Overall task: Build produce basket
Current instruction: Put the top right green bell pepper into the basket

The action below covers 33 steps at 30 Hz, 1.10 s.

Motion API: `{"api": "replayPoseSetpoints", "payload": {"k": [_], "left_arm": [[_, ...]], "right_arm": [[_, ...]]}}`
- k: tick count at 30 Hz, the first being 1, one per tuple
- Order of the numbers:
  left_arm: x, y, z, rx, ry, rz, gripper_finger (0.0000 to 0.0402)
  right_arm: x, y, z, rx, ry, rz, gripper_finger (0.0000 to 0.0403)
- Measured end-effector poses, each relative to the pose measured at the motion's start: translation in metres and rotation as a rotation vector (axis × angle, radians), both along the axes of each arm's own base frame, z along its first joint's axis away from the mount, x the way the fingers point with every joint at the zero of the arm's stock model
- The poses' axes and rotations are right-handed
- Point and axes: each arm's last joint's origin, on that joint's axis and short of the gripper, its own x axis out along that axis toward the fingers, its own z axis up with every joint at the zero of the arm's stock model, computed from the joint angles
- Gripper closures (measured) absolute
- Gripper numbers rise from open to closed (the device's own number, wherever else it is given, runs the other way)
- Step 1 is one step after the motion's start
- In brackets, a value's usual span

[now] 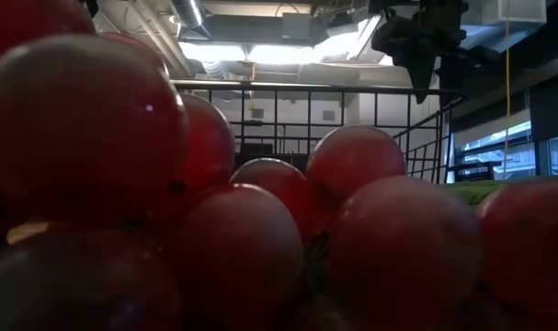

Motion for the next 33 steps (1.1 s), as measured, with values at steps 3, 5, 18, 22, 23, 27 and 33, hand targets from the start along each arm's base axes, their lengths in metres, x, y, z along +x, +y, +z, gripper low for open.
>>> {"api": "replayPoseSetpoints", "payload": {"k": [3, 5, 18, 22, 23, 27, 33], "left_arm": [[0.000, 0.000, 0.000, 0.017, 0.005, 0.012, 0.0401], [0.000, 0.001, 0.000, 0.020, 0.005, 0.020, 0.0401], [-0.001, 0.003, -0.001, 0.035, 0.014, 0.100, 0.0401], [-0.001, 0.003, -0.002, 0.036, 0.025, 0.099, 0.0401], [-0.001, 0.003, -0.002, 0.036, 0.025, 0.099, 0.0401], [-0.001, 0.003, -0.002, 0.036, 0.024, 0.099, 0.0401], [-0.001, 0.003, -0.002, 0.035, 0.023, 0.099, 0.0401]], "right_arm": [[0.004, -0.008, 0.000, -0.029, -0.049, 0.008, 0.0225], [0.008, -0.016, 0.000, -0.061, -0.080, 0.019, 0.0225], [0.023, -0.113, -0.039, -0.176, -0.081, 0.064, 0.0225], [0.025, -0.137, -0.061, -0.170, -0.034, 0.094, 0.0225], [0.026, -0.143, -0.067, -0.170, -0.027, 0.096, 0.0225], [0.027, -0.164, -0.087, -0.189, 0.013, 0.122, 0.0224], [0.024, -0.189, -0.108, -0.216, 0.037, 0.123, 0.0224]]}}
